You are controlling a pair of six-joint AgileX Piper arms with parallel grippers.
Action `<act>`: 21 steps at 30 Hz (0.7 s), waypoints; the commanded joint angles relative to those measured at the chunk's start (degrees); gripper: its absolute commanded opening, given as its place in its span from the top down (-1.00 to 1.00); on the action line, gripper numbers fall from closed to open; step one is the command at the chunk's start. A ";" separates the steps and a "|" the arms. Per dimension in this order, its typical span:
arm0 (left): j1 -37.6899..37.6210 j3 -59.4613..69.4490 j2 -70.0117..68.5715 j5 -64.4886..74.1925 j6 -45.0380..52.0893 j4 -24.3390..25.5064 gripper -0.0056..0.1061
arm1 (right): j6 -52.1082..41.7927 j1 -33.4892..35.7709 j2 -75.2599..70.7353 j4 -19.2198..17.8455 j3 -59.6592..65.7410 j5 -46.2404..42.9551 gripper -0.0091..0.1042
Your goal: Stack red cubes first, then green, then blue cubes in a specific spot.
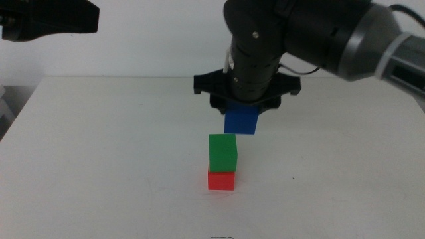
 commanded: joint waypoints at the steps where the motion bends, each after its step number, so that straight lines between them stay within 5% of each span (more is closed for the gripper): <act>1: -0.04 -1.14 -0.78 -3.07 0.04 -2.53 -0.73 | 1.15 0.10 -2.35 -0.59 -2.05 1.27 0.86; 21: -0.04 -1.14 -0.78 -3.07 0.04 -2.53 -0.73 | -1.69 0.59 1.08 2.21 -2.05 -4.44 0.86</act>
